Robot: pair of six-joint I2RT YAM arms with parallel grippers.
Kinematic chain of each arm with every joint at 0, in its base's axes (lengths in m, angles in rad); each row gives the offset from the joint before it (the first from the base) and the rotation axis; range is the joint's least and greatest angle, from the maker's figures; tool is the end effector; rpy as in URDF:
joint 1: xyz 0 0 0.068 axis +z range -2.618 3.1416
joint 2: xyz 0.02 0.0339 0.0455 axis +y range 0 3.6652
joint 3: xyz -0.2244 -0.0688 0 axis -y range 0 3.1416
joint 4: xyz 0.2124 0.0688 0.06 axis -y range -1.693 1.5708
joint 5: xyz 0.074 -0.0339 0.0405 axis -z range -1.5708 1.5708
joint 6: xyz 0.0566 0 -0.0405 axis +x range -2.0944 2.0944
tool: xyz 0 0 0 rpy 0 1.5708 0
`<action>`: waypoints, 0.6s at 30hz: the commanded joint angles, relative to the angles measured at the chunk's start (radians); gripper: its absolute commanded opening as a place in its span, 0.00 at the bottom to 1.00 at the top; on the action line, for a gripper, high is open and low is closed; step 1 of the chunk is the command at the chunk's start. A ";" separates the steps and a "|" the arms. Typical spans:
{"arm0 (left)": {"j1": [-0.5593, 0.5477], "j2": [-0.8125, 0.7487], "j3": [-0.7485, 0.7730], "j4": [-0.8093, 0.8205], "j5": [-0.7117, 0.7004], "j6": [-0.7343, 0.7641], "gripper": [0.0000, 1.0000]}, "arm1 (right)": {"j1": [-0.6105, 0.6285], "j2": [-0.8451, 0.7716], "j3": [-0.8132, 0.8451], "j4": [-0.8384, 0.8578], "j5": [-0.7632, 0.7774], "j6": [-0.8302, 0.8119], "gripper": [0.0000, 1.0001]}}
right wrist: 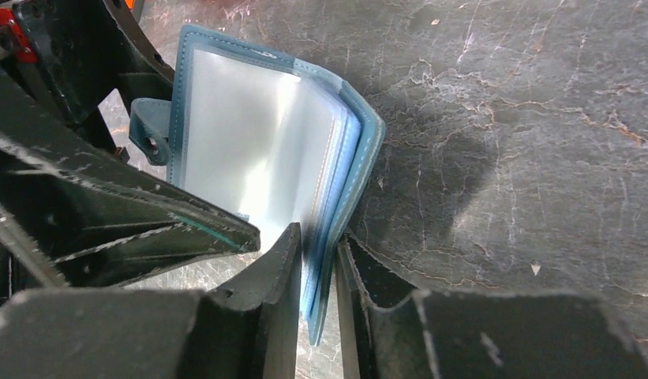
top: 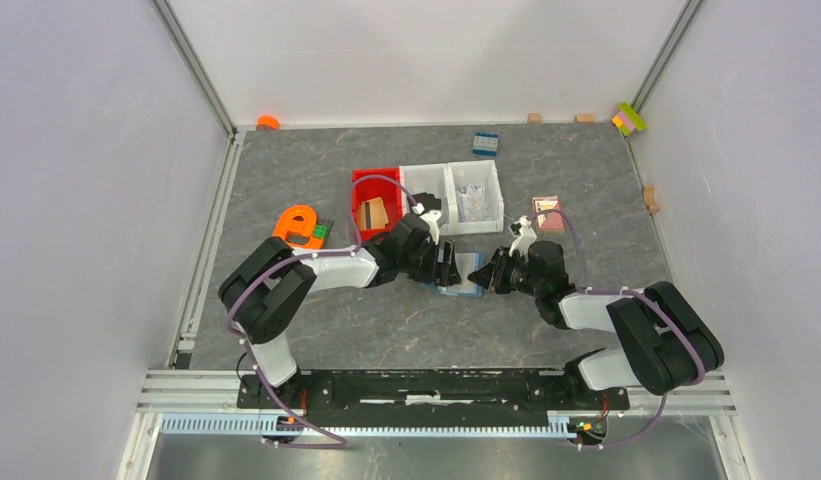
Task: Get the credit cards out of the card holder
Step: Remove the credit card from the card holder.
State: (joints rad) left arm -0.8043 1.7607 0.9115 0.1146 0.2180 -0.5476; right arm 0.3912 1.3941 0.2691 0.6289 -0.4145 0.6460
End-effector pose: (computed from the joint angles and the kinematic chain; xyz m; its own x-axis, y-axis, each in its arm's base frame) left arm 0.2295 -0.2560 0.1274 -0.8211 0.1199 -0.5581 0.4534 0.7309 -0.5101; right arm 0.2103 0.1114 0.1088 -0.7586 0.2832 -0.5868 -0.2752 0.6771 0.6825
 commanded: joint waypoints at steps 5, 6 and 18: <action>0.013 0.051 0.056 -0.047 0.008 0.031 0.63 | 0.005 0.000 0.010 0.048 -0.023 -0.005 0.28; 0.014 0.060 0.061 -0.051 0.013 0.032 0.61 | 0.006 0.003 0.009 0.050 -0.025 -0.005 0.28; 0.027 0.122 0.117 -0.151 0.012 0.050 0.13 | 0.006 -0.042 0.002 0.013 0.021 -0.017 0.54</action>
State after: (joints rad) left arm -0.7864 1.8496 0.9985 0.0269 0.2211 -0.5327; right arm 0.3912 1.3926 0.2687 0.6319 -0.4217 0.6487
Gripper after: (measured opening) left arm 0.180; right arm 0.517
